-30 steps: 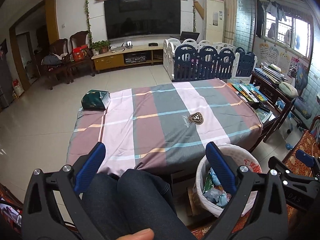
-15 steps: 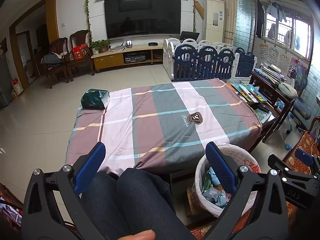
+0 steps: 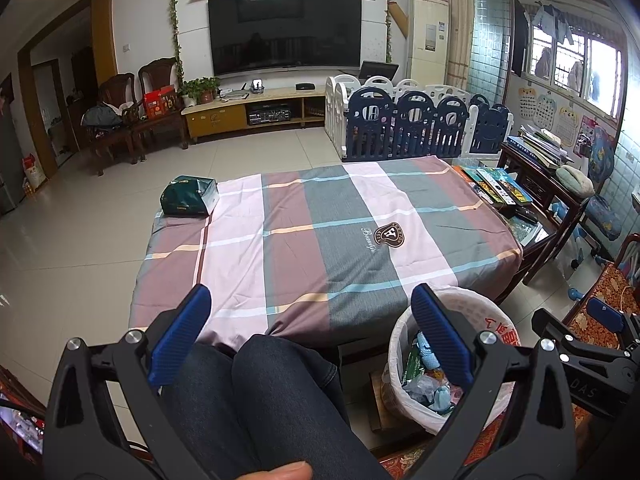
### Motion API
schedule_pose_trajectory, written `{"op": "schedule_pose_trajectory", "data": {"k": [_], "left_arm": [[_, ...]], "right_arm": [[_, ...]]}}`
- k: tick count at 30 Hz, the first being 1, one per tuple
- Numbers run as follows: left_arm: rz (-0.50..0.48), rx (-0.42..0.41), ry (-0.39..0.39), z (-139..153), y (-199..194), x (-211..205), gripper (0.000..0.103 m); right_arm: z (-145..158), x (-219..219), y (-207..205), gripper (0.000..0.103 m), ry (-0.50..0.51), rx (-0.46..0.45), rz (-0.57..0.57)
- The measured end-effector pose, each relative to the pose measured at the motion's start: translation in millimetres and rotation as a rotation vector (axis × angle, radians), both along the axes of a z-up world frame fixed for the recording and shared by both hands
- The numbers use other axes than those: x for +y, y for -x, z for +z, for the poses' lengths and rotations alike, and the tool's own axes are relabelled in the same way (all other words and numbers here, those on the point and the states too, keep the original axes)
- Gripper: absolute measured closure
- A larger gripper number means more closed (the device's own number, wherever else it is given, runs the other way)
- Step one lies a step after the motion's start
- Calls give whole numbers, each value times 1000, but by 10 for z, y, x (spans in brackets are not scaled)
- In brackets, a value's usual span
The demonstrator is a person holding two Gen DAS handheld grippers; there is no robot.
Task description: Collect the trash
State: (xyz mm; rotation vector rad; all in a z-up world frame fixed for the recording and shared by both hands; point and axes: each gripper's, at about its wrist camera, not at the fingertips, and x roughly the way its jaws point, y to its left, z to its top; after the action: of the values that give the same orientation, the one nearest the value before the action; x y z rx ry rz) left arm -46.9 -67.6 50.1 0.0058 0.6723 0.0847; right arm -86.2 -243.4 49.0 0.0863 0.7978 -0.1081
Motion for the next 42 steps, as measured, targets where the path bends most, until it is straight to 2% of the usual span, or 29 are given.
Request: {"op": "schedule_pose_trajectory", "data": {"k": [42], "left_arm": [[-8, 25, 18, -83, -15, -61, 3]], "right_arm": [[-141, -40, -53, 4, -9, 23, -8]]}}
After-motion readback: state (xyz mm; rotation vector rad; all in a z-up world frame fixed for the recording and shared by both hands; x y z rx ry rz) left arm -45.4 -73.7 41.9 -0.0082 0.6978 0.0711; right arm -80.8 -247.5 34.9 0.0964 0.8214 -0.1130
